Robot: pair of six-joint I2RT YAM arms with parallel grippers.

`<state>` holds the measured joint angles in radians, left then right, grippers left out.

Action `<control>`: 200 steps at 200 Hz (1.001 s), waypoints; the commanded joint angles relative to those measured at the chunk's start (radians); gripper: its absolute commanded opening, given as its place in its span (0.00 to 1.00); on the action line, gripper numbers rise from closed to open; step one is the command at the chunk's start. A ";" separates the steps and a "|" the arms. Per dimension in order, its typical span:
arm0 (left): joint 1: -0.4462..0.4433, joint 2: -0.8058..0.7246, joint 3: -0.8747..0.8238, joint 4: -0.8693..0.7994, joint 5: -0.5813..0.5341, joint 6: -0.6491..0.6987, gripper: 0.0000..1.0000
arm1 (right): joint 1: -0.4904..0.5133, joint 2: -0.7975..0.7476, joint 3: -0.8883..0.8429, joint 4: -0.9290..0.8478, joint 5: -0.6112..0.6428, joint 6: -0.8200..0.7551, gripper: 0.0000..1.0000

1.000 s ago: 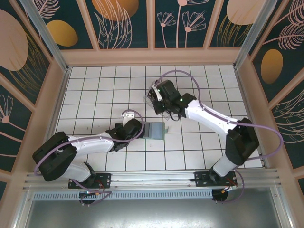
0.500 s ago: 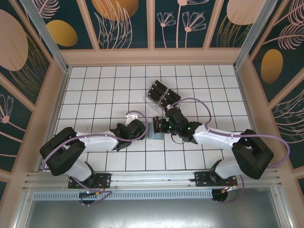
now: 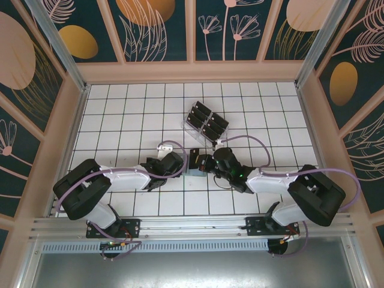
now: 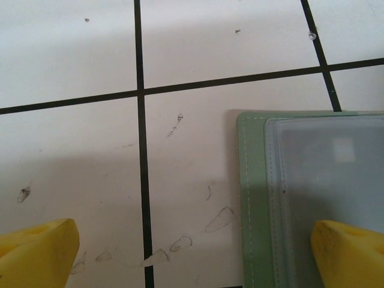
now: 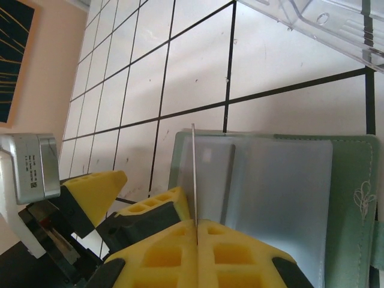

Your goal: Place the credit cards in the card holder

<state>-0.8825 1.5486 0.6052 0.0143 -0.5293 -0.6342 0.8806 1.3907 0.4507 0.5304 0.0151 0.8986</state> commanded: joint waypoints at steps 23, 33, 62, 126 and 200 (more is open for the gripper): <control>0.006 0.001 -0.019 -0.031 -0.015 -0.027 0.99 | 0.018 0.060 -0.042 0.217 0.065 0.039 0.00; 0.006 -0.002 -0.023 -0.030 -0.014 -0.029 0.99 | 0.020 0.074 -0.043 0.235 0.068 0.036 0.00; 0.006 -0.004 -0.033 -0.022 -0.007 -0.037 0.99 | 0.035 0.108 -0.046 0.266 0.099 0.033 0.00; 0.006 -0.015 -0.054 -0.017 -0.002 -0.053 0.98 | 0.048 0.151 -0.070 0.333 0.149 0.039 0.00; 0.006 -0.025 -0.076 -0.017 0.002 -0.062 0.98 | 0.054 0.244 -0.077 0.436 0.135 0.074 0.00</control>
<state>-0.8825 1.5303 0.5606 0.0521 -0.5289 -0.6899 0.9249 1.6119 0.3897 0.8894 0.1158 0.9516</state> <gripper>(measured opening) 0.986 0.046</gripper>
